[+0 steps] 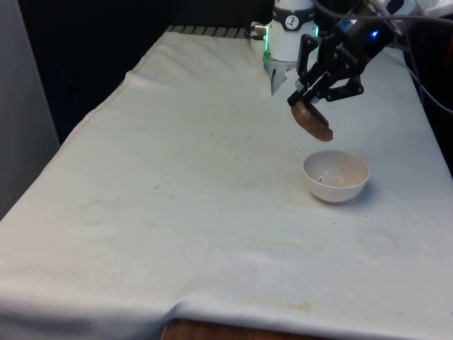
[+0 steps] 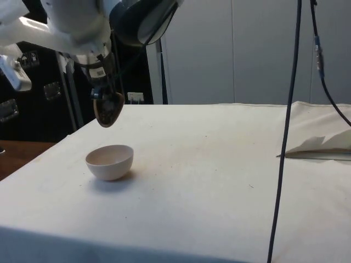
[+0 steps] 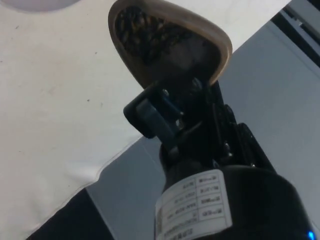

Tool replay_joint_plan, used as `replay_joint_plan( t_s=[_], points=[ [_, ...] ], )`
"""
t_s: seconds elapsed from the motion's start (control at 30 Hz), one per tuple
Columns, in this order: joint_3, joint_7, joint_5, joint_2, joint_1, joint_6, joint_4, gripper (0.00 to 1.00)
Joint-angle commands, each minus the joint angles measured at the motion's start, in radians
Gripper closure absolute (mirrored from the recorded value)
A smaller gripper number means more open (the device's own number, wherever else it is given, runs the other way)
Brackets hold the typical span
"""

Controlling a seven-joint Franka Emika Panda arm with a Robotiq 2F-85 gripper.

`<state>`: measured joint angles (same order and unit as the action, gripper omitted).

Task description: Pour the coffee beans from the cup into the bowl.

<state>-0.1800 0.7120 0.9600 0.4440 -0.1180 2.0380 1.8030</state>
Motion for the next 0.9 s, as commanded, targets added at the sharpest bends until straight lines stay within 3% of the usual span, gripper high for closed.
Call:
replay_joint_plan(
  t_s=[0.0,0.27,0.3,0.33,0.57,0.6,0.63,0.87],
  points=[
    [0.001,0.009,0.015,0.001,-0.007,-0.016,-0.004,1.0],
    [-0.027,0.031,0.07,0.008,-0.006,-0.076,-0.01,1.0],
    [-0.03,0.029,0.066,0.004,0.0,-0.067,-0.005,1.0],
    [-0.03,0.033,0.076,0.009,-0.006,-0.084,-0.012,1.0],
    [-0.053,0.042,0.121,0.017,-0.008,-0.143,-0.021,1.0],
    [-0.058,0.04,0.116,0.013,0.0,-0.135,-0.017,1.0],
    [-0.057,0.043,0.126,0.018,-0.007,-0.152,-0.023,1.0],
    [-0.086,0.053,0.171,0.03,-0.008,-0.216,-0.035,1.0]
  ],
)
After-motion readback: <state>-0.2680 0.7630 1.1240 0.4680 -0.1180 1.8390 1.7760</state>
